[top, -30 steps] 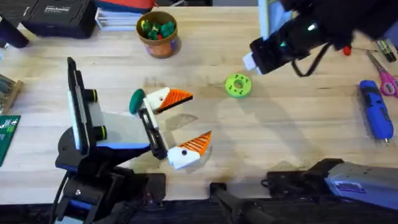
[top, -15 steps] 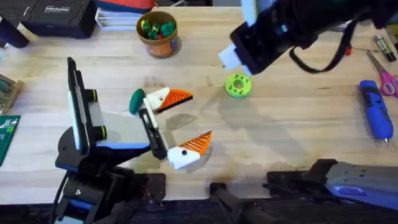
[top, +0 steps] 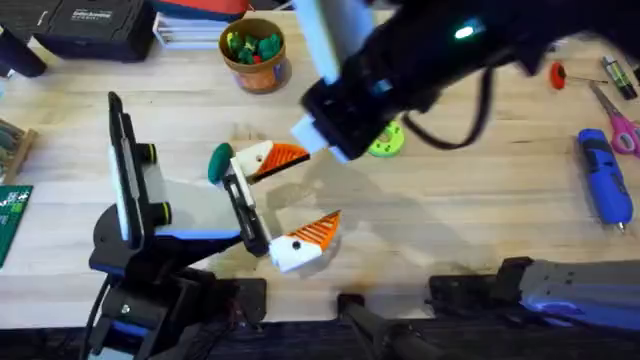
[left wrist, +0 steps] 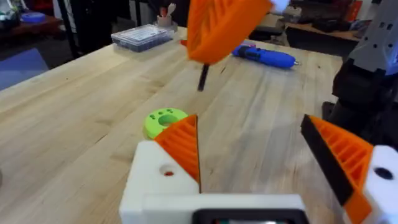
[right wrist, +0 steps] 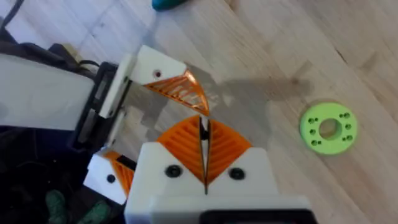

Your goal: Pick up the gripper from the table and insert it into the empty holder that is missing its gripper. Then pick up a screw, insert it into the mounting hole, and use the screwdriver to tighten it. Finally, clean up the table by picking up the vegetable and placing it into the bucket.

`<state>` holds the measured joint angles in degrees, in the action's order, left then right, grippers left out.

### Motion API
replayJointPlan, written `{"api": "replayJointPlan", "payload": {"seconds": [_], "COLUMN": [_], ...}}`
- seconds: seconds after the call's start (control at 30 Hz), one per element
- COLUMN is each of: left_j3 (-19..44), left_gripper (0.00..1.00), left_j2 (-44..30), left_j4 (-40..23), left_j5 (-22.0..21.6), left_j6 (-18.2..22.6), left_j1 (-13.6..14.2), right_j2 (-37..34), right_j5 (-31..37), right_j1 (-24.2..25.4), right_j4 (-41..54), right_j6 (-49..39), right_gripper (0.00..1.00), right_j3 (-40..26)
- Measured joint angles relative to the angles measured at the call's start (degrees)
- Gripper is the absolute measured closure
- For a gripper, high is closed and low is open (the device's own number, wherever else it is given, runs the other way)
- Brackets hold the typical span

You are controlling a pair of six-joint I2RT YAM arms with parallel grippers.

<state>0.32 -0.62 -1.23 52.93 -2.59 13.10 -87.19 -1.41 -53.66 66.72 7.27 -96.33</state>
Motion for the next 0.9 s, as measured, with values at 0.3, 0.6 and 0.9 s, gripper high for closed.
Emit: {"api": "replayJointPlan", "payload": {"seconds": [0.3,0.6,0.9], "left_j3": [0.0,0.0,0.0], "left_gripper": [0.015,0.015,0.016], "left_j2": [0.0,0.0,0.0], "left_j4": [0.0,0.0,-0.3], "left_j5": [0.0,0.0,0.0], "left_j6": [0.0,0.0,0.0], "left_j1": [0.0,0.0,0.0], "right_j2": [-4.6,-4.9,-6.6], "right_j5": [-1.2,-3.6,-4.2], "right_j1": [-3.6,-3.7,-4.1], "right_j4": [-5.4,-8.3,-8.5], "right_j6": [-0.5,-0.7,-1.8], "right_gripper": [0.994,0.995,0.995], "right_j3": [0.0,0.0,-0.1]}}
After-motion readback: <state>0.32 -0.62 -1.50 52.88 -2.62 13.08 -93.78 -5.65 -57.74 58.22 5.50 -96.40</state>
